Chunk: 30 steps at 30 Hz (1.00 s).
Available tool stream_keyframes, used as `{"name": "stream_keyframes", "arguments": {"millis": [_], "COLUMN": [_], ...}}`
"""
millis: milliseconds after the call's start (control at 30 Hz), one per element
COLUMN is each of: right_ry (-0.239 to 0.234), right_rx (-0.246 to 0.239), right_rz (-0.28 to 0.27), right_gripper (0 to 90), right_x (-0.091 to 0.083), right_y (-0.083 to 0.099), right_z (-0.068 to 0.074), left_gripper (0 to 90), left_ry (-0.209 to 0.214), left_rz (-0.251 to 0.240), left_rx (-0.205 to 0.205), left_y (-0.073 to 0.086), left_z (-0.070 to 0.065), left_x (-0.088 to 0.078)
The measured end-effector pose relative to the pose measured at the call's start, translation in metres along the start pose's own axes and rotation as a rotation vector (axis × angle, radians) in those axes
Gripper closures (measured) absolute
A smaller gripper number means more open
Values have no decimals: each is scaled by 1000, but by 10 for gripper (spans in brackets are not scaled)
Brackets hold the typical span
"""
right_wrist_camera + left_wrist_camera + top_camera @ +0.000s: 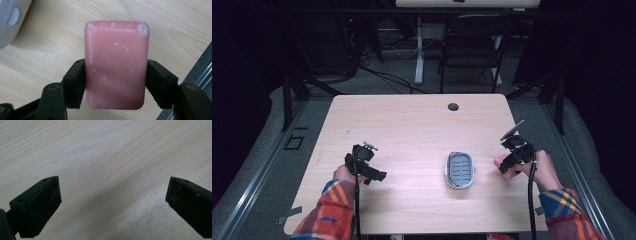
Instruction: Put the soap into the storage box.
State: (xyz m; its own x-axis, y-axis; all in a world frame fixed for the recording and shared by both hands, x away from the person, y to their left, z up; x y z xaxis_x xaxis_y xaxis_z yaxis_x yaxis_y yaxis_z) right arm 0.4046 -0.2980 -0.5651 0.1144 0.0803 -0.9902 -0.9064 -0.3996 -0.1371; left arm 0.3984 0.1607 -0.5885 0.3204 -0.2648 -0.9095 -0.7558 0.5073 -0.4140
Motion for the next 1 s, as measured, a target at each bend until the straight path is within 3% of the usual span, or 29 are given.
{"name": "stream_keyframes", "arguments": {"millis": [100,133,433,1000], "right_ry": [7,3,7,-5], "right_rx": [-42,-16,-70,-92], "right_rz": [35,2,4,-32], "right_gripper": [371,371,371,371], "right_x": [-6,-4,-12,-29], "right_y": [0,-1,-9,-17], "right_z": [1,4,13,26], "left_gripper": [1,1,1,2], "left_ry": [2,1,-2,-4], "left_rz": [2,2,-3,5], "left_rx": [7,9,10,19], "left_y": [0,0,1,3], "left_z": [-1,-1,0,0], "left_x": [1,1,-1,-1]}}
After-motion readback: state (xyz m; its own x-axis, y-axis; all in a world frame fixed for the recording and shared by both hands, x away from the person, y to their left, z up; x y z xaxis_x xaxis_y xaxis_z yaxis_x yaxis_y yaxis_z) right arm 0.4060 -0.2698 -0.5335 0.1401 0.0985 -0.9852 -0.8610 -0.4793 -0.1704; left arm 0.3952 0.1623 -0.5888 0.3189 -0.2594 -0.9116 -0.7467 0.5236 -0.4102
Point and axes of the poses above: each handheld gripper's, and its own axes: x roughly forward along the jaws, y roughly out of its underside, z roughly to its left, the point moved 7 cm from there along x, roughly forward along the jaws, and after that the axes turned 1 degree about x, right-handed, at the moved point
